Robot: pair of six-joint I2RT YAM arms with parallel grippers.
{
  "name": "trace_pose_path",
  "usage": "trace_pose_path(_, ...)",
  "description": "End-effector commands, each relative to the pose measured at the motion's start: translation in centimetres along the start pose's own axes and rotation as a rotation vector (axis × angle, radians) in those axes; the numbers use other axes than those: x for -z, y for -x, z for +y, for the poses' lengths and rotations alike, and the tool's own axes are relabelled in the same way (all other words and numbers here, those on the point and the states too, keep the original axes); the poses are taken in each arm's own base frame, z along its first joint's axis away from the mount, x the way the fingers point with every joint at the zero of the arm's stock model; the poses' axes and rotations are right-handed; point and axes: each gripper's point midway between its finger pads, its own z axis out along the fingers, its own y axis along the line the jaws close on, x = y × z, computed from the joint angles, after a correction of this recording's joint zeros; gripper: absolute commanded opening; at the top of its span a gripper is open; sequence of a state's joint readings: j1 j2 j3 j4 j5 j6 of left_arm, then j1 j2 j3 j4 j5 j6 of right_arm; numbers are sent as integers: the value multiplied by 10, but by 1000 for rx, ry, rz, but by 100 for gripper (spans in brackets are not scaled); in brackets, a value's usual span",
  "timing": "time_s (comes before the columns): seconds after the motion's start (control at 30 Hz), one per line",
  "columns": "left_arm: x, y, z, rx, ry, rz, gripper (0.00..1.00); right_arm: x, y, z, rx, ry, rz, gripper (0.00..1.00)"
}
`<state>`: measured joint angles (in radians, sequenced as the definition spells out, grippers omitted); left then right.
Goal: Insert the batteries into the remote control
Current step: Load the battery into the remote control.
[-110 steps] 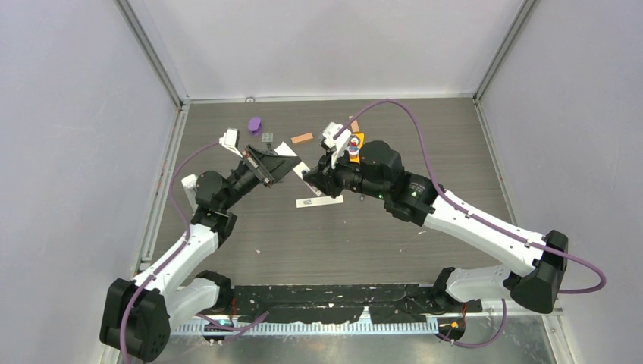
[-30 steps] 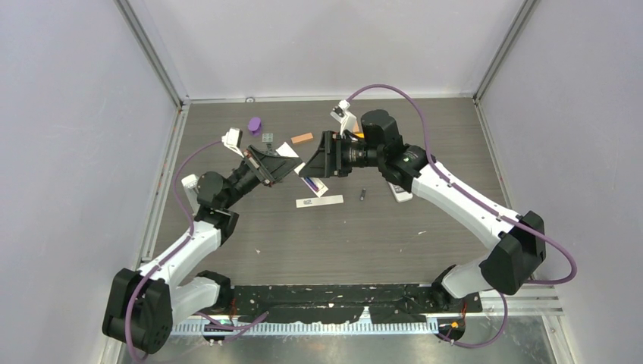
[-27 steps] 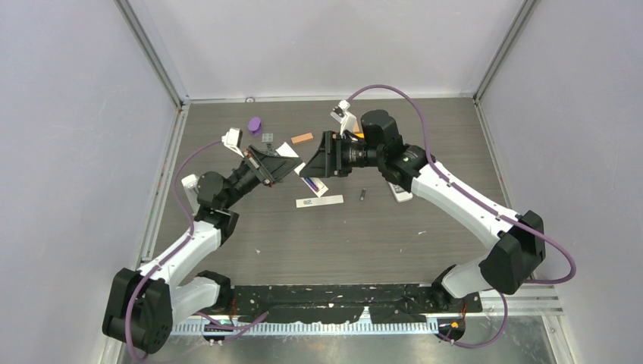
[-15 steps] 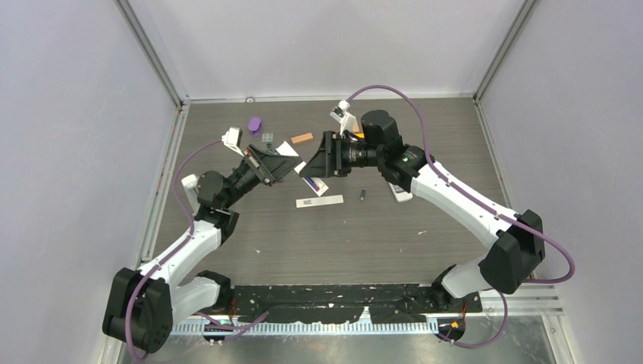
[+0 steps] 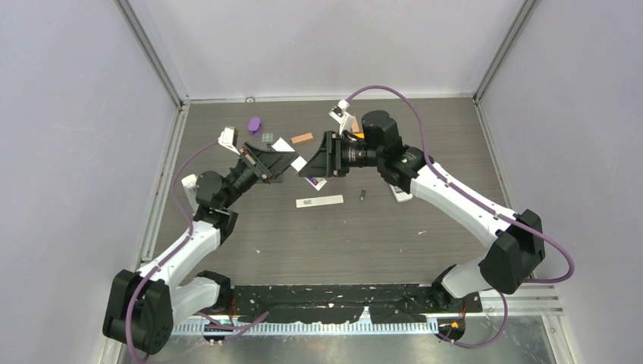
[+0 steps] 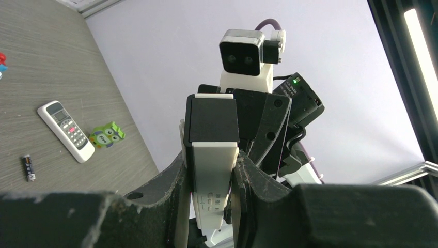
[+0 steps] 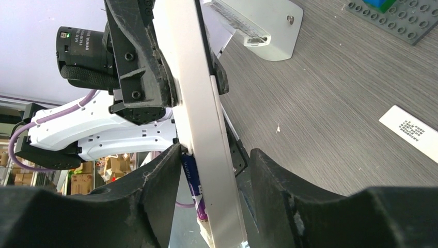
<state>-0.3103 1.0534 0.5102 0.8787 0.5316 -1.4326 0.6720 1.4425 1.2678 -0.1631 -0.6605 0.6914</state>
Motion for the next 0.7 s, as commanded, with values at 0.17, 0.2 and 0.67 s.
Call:
trace_pose_path(0.17,0,25,-62,-25,-177,-96,0,0,-7,-8,-35,14,11,44)
trace_pose_path(0.2,1,26,-62,-24,-181,-97,0,0,-8,-8,-38,20,14,43)
trace_pose_path(0.67,3,18,-51,-76,-156,-70,0,18,14,26,33,122,-107,82)
